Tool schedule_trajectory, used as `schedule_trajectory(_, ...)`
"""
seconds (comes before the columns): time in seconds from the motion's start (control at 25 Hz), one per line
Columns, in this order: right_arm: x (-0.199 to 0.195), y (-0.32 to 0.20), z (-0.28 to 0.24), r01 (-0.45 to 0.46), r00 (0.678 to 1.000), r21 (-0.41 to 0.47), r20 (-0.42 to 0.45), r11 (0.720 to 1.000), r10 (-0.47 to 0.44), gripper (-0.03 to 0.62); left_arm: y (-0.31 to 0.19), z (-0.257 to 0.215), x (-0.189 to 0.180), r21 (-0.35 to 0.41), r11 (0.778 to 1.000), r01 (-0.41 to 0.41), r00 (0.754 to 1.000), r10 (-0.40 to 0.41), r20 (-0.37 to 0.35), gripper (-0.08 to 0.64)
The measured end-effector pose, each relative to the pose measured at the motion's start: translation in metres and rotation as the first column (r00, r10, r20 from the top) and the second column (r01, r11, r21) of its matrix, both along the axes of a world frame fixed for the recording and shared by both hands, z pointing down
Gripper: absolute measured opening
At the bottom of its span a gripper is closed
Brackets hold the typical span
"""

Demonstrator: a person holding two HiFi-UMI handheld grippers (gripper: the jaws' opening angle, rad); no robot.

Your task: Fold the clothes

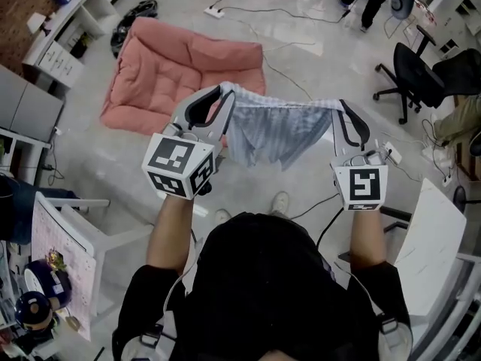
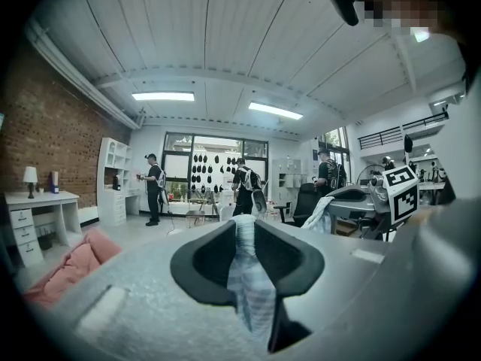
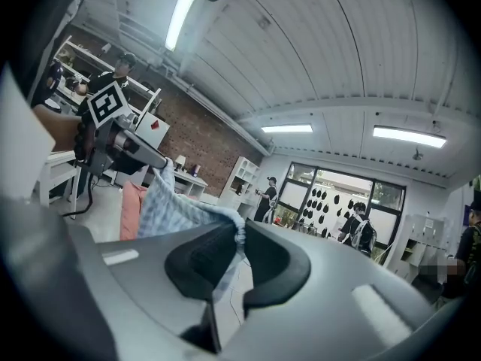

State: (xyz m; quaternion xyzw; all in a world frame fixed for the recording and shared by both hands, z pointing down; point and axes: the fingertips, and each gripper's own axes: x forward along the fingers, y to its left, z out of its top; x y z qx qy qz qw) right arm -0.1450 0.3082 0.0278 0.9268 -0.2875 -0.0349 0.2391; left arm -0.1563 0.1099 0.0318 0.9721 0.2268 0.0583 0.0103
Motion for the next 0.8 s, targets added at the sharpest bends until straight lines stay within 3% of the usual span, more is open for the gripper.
schedule_trajectory(0.36,-0.038,-0.098,0.007,0.006,1.000,-0.001,0.005,1.000,-0.006,0.037,-0.097,-0.004,-0.039,0.026,1.000,0.011,1.000,-0.011,-0.015,0.083)
schedule_trajectory(0.8,-0.061,-0.171,0.012,0.027,1.000,0.032,0.010,0.999,-0.027,0.038,-0.168,0.002,-0.070,0.036,0.999,0.038,0.999,-0.038,-0.013,0.083)
